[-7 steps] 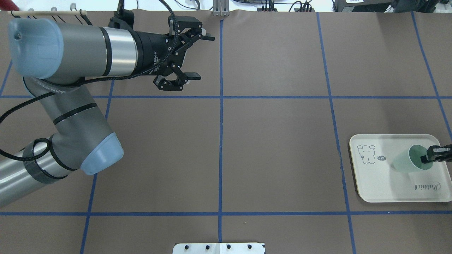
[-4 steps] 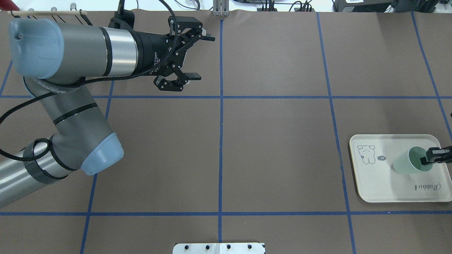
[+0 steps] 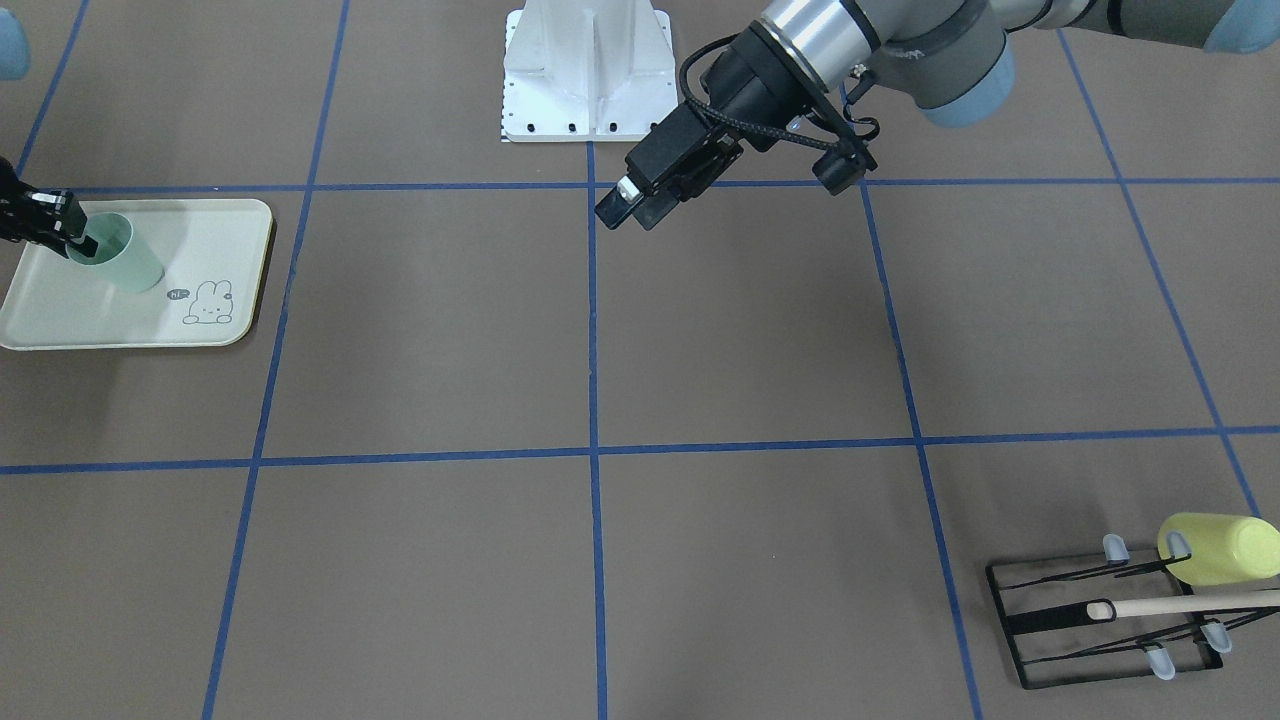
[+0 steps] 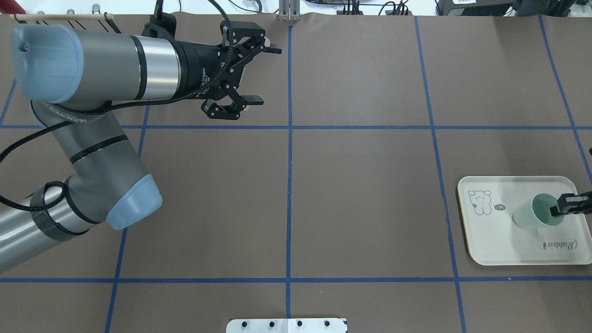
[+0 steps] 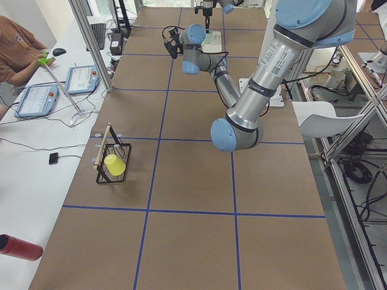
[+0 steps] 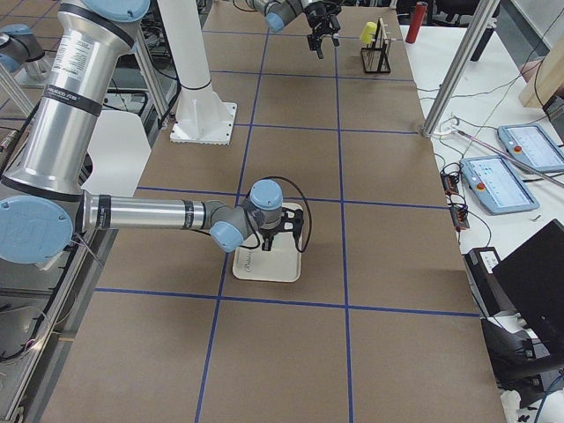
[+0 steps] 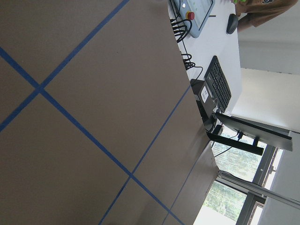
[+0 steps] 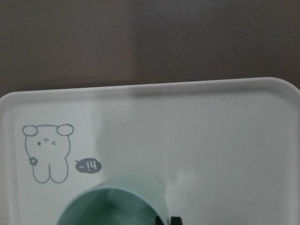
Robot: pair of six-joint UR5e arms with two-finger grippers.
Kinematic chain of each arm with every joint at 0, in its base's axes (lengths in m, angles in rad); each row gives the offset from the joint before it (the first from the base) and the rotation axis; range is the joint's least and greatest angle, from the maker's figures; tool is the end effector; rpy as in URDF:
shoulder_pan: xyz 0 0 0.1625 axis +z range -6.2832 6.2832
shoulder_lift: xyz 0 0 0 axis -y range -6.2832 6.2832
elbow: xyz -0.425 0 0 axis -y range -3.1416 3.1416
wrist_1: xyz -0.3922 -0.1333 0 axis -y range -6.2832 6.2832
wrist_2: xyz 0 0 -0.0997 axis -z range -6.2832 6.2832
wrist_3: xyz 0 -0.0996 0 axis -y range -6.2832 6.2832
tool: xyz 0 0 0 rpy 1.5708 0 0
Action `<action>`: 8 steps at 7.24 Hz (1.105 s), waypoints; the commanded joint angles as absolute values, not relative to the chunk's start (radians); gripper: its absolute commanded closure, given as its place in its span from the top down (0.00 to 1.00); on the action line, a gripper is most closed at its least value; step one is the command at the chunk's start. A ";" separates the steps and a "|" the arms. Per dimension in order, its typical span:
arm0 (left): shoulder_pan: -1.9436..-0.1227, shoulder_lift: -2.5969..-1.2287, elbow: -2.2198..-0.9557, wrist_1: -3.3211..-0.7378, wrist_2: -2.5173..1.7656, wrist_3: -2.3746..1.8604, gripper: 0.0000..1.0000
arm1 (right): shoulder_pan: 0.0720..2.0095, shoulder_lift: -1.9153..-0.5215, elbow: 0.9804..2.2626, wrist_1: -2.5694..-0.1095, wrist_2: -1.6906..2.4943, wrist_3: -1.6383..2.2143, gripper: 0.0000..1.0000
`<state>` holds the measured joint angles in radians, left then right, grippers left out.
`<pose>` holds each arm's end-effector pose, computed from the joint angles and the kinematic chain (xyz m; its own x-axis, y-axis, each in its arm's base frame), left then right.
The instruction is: Left arm grabs green cup and hands to right arm on tray
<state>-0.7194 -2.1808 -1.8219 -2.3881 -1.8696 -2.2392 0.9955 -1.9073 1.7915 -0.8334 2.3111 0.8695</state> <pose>0.3700 -0.4623 0.1040 -0.3172 -0.5095 -0.7999 0.2714 0.7594 -0.5913 -0.1475 -0.3490 0.6107 0.5997 0.0493 0.7987 -0.0246 0.9988 -0.0432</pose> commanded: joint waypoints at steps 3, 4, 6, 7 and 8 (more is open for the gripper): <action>-0.719 -2.181 -1.821 -2.387 -1.868 -2.238 1.00 | 1.110 -1.931 1.890 -0.833 2.396 0.868 1.00; -0.726 -2.180 -1.813 -2.385 -1.868 -2.235 1.00 | 1.153 -1.931 1.919 -0.831 2.396 0.868 1.00; -0.750 -2.158 -1.833 -2.206 -1.903 -1.984 1.00 | 1.199 -1.921 1.921 -0.854 2.332 0.766 1.00; -0.805 -2.134 -1.844 -2.090 -1.975 -1.821 1.00 | 1.245 -1.884 1.921 -0.965 2.315 0.642 1.00; -0.874 -2.085 -1.853 -2.038 -2.040 -1.693 1.00 | 1.309 -1.805 1.922 -1.135 2.315 0.514 1.00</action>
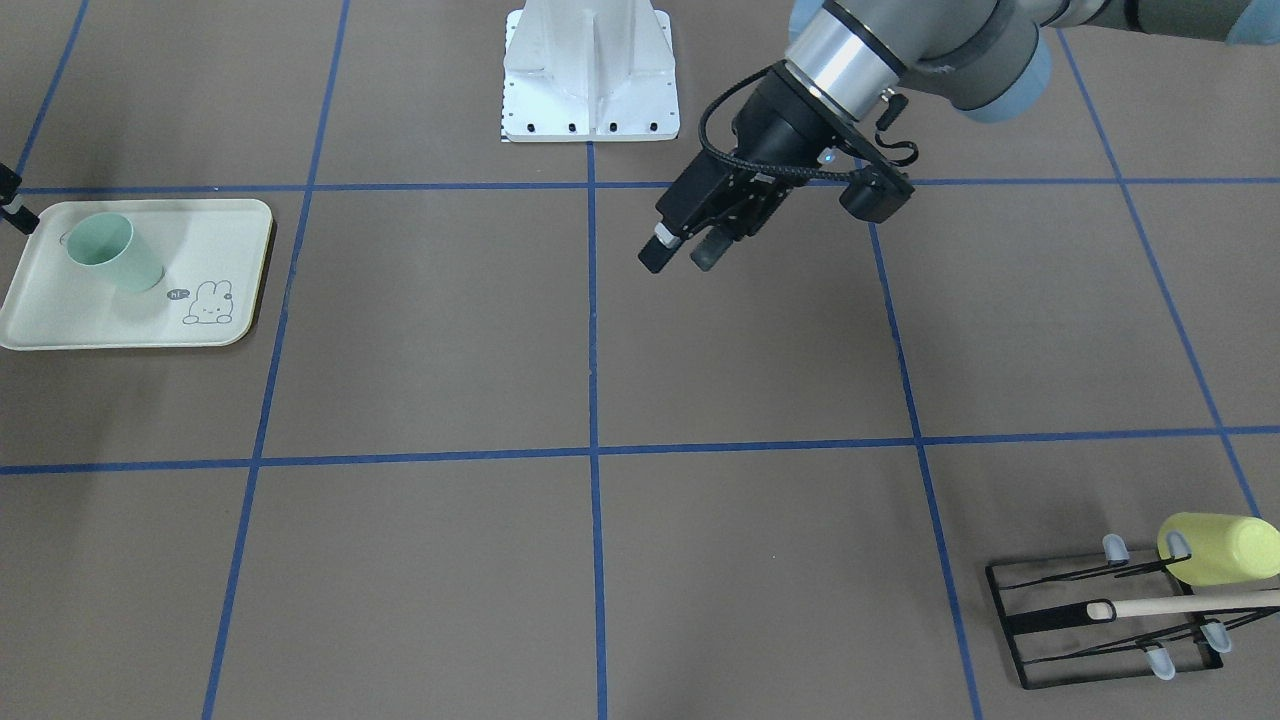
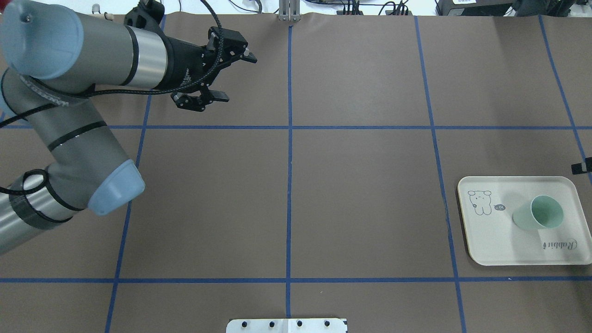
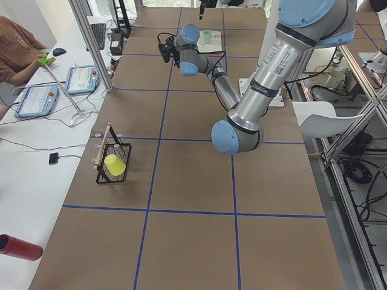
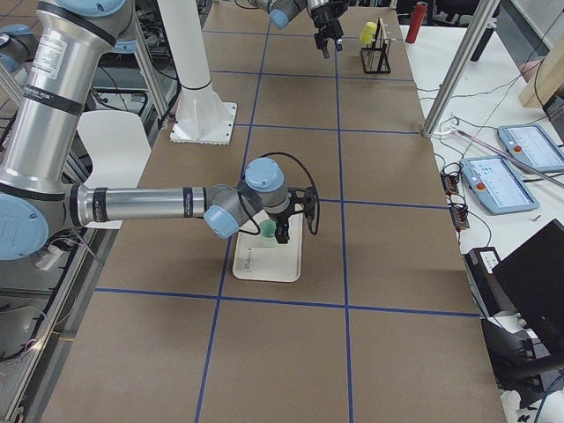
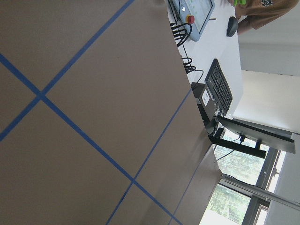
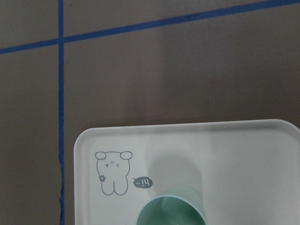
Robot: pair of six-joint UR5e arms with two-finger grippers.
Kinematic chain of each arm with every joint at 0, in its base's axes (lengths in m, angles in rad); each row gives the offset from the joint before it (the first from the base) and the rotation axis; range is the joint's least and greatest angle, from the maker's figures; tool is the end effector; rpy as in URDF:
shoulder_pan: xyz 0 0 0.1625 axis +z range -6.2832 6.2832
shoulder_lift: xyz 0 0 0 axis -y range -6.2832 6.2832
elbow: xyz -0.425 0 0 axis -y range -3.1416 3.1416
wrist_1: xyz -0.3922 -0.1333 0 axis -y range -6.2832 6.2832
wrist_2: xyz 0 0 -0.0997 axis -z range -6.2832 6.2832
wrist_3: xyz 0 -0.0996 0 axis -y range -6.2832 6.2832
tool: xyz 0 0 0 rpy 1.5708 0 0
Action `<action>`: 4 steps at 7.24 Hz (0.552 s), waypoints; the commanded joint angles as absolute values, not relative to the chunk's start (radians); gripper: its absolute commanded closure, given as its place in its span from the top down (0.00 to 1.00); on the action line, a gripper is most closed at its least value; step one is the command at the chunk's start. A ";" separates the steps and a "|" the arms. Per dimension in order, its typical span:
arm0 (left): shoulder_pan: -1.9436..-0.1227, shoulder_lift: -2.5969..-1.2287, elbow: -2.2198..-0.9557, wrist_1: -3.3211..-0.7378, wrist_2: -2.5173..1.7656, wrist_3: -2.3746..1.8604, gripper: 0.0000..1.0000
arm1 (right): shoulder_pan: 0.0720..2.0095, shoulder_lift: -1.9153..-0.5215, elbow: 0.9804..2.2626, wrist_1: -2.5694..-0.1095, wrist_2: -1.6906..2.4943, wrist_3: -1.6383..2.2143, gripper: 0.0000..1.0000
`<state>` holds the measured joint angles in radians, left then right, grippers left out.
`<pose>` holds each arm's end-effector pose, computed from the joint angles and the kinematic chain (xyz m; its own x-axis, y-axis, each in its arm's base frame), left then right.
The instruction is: Left arm grabs green cup and hands to right arm on tray
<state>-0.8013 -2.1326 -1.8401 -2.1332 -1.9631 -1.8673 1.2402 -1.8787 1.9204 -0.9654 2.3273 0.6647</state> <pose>0.3483 -0.4964 0.1506 -0.0001 -0.3880 -0.9217 0.4202 0.8364 -0.3521 -0.0640 -0.3864 0.5488 0.5954 -0.0284 0.8029 -0.1376 0.9810 0.1367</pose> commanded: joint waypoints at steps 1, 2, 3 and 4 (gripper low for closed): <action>-0.956 -1.998 -1.856 -2.025 -2.104 -1.526 1.00 | 1.371 -1.731 1.919 -1.289 2.315 0.377 1.00; -1.041 -1.903 -1.861 -1.991 -2.153 -1.295 1.00 | 1.423 -1.659 1.919 -1.422 2.316 0.282 1.00; -1.107 -1.800 -1.867 -1.968 -2.158 -1.067 1.00 | 1.449 -1.599 1.922 -1.518 2.318 0.240 1.00; -1.161 -1.717 -1.858 -1.965 -2.158 -0.852 1.00 | 1.454 -1.586 1.921 -1.544 2.319 0.227 1.00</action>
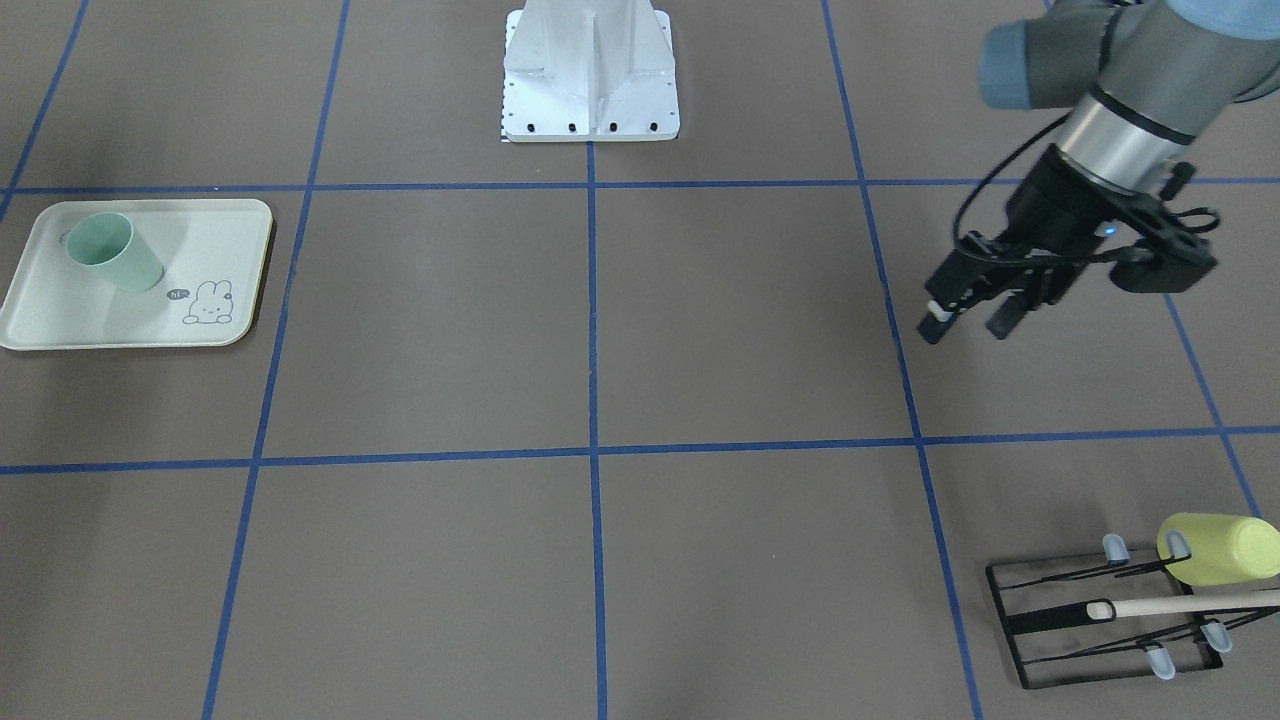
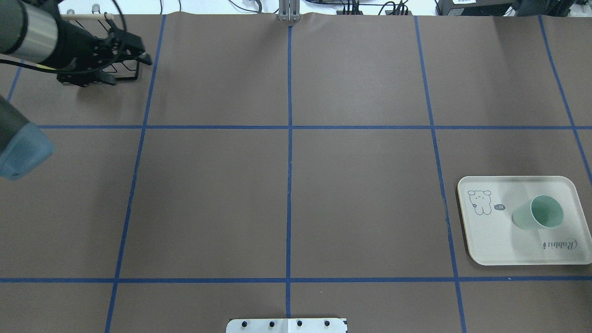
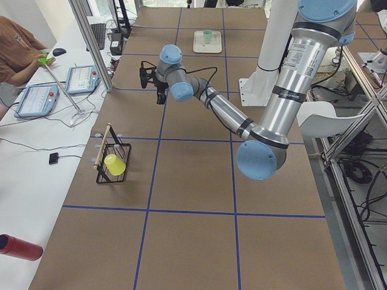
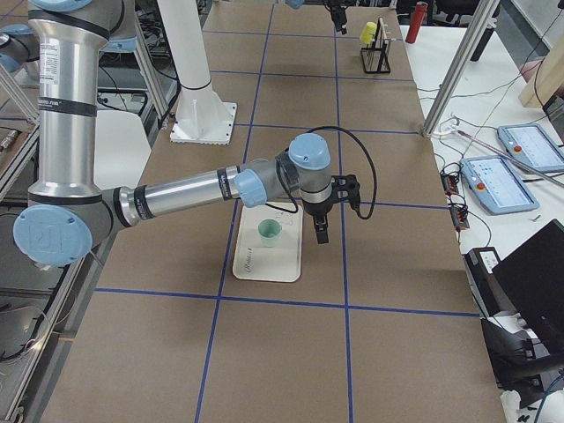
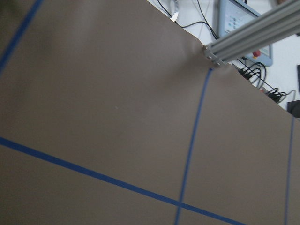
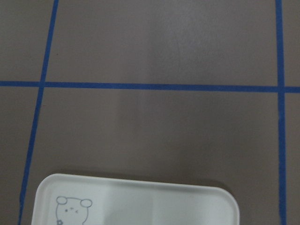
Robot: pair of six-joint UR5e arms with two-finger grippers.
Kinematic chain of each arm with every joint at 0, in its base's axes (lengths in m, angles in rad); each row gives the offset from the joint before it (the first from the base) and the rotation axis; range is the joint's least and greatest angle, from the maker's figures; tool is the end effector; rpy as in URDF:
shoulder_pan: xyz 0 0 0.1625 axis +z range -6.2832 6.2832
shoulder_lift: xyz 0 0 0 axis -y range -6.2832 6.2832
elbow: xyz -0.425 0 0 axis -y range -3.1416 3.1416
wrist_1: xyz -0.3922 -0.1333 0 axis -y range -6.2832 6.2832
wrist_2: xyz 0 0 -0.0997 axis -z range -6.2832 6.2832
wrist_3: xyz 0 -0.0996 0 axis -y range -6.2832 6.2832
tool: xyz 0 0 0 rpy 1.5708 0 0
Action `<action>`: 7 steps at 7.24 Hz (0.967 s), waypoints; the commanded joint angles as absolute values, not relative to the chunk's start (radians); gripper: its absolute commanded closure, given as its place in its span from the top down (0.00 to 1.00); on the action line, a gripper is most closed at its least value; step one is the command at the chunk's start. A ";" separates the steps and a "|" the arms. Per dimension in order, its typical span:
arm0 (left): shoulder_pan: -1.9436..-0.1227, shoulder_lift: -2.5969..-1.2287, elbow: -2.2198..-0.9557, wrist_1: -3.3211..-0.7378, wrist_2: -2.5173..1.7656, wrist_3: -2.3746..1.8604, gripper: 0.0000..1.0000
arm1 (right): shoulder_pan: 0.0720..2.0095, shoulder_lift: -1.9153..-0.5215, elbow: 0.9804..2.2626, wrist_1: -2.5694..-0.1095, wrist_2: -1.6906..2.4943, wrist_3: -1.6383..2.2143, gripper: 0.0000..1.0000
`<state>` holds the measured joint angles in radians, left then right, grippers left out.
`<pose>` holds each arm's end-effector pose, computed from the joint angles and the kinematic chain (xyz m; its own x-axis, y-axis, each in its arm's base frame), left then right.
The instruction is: Left arm grabs green cup and hands to right arm on tray
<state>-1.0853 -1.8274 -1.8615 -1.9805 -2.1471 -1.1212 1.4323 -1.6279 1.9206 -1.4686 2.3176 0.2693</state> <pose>0.1954 -0.5397 0.3361 0.4740 -0.1175 -0.8726 0.3639 0.9286 0.0726 -0.0001 -0.4760 0.5028 0.6998 -0.1039 0.7068 -0.0609 0.9771 0.2040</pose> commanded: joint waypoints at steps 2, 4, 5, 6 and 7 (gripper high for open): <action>-1.271 -1.654 -1.850 -1.765 -2.158 -0.407 1.00 | 1.469 -1.586 1.916 -1.545 2.321 0.225 1.00; -1.420 -1.652 -1.848 -1.483 -2.173 -0.078 1.00 | 1.470 -1.589 1.907 -1.546 2.321 0.210 1.00; -1.493 -1.643 -1.815 -1.409 -2.254 0.010 1.00 | 1.468 -1.589 1.895 -1.548 2.321 0.198 1.00; -1.581 -1.631 -1.751 -1.381 -2.361 0.094 1.00 | 1.470 -1.592 1.885 -1.548 2.321 0.198 1.00; -1.630 -1.631 -1.644 -1.384 -2.444 0.191 1.00 | 1.471 -1.592 1.887 -1.557 2.325 0.196 1.00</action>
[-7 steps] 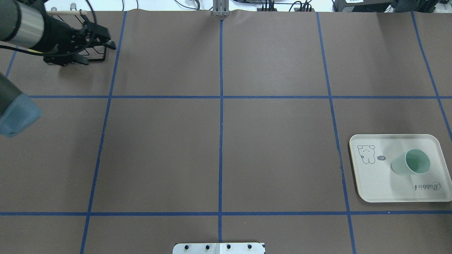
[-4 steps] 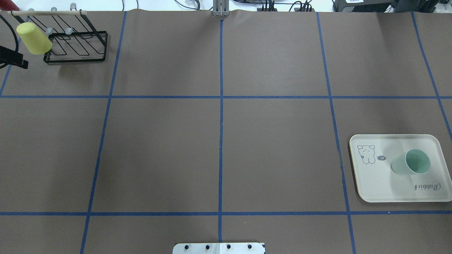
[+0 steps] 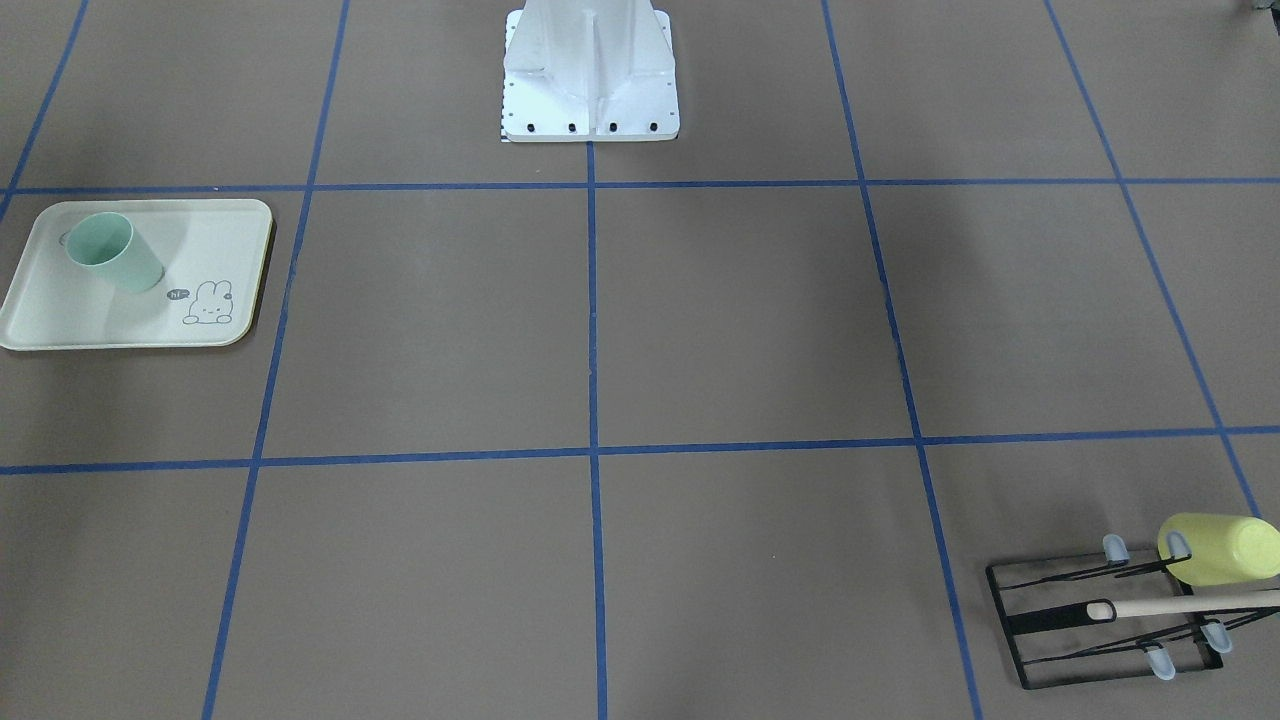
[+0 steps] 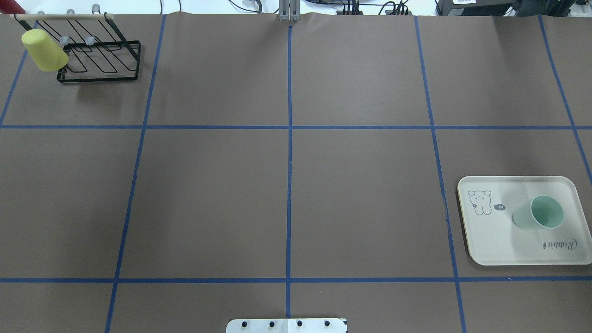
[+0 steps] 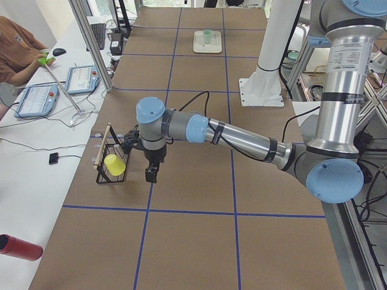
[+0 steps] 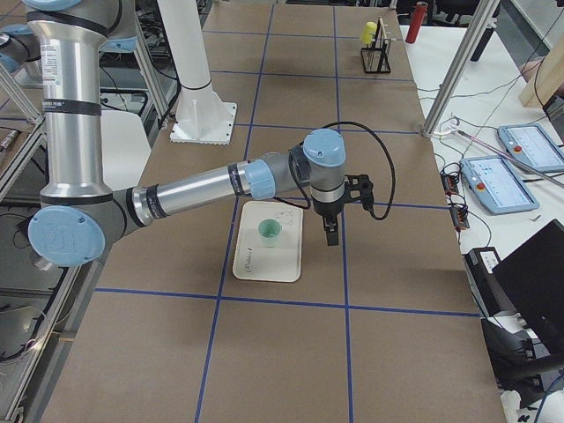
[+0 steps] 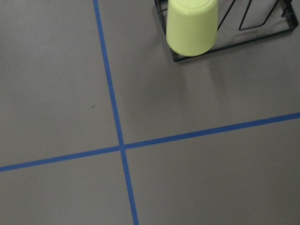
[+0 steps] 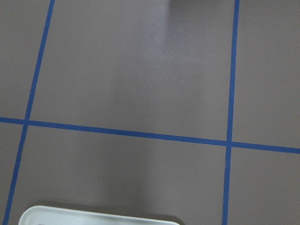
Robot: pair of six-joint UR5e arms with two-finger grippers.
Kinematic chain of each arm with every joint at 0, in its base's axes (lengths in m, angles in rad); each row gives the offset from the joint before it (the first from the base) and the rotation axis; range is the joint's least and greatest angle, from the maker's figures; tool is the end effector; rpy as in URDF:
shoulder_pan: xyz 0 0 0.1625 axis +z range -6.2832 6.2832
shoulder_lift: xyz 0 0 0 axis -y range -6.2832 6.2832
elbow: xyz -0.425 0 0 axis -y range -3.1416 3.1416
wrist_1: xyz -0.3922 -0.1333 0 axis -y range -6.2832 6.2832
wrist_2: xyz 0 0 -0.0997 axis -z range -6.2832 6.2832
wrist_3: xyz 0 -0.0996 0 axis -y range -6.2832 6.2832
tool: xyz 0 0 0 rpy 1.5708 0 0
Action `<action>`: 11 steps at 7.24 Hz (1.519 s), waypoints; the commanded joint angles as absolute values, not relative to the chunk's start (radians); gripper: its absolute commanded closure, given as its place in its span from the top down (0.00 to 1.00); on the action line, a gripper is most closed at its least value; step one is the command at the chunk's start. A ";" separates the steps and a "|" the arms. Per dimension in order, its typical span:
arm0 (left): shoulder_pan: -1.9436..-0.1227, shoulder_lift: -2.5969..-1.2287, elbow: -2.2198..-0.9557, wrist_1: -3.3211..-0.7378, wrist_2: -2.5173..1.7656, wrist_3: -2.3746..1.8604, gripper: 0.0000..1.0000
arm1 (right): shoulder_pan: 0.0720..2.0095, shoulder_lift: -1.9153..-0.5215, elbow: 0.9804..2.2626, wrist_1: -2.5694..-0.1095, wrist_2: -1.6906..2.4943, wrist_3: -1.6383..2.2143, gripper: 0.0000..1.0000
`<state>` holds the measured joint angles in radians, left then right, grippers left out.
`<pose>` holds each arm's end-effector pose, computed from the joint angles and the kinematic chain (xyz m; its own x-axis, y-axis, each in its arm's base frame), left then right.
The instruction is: Left arm grabs green cup and hands to right arm on tray
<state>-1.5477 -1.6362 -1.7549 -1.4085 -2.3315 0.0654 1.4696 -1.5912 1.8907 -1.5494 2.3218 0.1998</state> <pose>-0.0528 -0.5148 0.5529 0.7197 0.1417 -0.6797 -0.0702 0.9888 0.1318 0.0161 -0.4878 0.5093 0.7105 -0.0949 0.6973 -0.0461 0.9825 0.1806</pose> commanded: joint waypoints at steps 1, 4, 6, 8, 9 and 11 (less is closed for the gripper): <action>-1.637 -1.629 -1.609 -1.387 -2.471 0.213 1.00 | 1.474 -1.588 1.894 -1.590 2.326 0.196 1.00; -1.637 -1.625 -1.615 -1.374 -2.470 0.196 1.00 | 1.448 -1.595 1.894 -1.595 2.316 0.196 1.00; -1.637 -1.608 -1.661 -1.385 -2.470 0.086 1.00 | 1.447 -1.594 1.894 -1.603 2.316 0.196 1.00; -1.637 -1.517 -1.721 -1.463 -2.471 0.087 1.00 | 1.447 -1.595 1.887 -1.603 2.315 0.196 1.00; -1.635 -1.514 -1.733 -1.465 -2.470 0.083 1.00 | 1.445 -1.595 1.884 -1.601 2.313 0.196 1.00; -1.634 -1.513 -1.743 -1.463 -2.456 0.080 1.00 | 1.434 -1.594 1.885 -1.600 2.310 0.195 1.00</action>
<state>-1.6350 -1.5165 -1.7341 -1.4611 -2.4663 0.0804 1.4382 -1.5944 1.8847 -1.6014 2.3115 0.1954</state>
